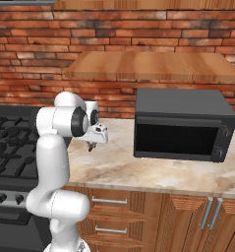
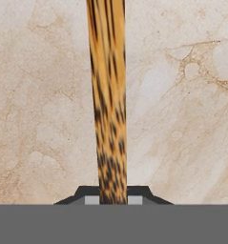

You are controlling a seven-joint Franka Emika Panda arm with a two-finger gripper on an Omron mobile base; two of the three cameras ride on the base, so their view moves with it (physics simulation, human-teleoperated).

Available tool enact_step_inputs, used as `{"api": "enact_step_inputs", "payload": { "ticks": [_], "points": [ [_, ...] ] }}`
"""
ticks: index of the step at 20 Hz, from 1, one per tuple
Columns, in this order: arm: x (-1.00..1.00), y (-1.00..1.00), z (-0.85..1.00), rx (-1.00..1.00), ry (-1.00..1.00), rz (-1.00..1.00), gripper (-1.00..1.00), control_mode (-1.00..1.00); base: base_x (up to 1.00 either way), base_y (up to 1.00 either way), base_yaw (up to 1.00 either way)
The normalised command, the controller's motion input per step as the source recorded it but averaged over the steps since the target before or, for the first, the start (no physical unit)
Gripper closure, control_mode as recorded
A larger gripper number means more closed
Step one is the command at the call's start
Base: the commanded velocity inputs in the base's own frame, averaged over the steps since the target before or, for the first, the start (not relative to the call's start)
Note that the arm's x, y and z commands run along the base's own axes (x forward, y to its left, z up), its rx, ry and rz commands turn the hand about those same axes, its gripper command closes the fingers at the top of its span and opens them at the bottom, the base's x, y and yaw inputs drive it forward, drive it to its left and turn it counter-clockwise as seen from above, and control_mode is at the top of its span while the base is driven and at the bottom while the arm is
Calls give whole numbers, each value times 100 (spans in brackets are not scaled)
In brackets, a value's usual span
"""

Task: Put the avocado and broccoli in the pot. Retrieve the spatula and lightly stir the vegetables in the pot.

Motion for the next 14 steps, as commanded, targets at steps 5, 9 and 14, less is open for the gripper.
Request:
{"api": "enact_step_inputs", "payload": {
  "ticks": [5, 9, 14],
  "points": [
    [0, 0, 0, 0, 1, 0, 100, -100, 0, 0, 0],
    [0, 0, 0, 0, 2, 0, 100, -100, 0, 0, 0],
    [-45, 0, 19, 0, -3, 0, 100, -100, 0, 0, 0]
  ]
}}
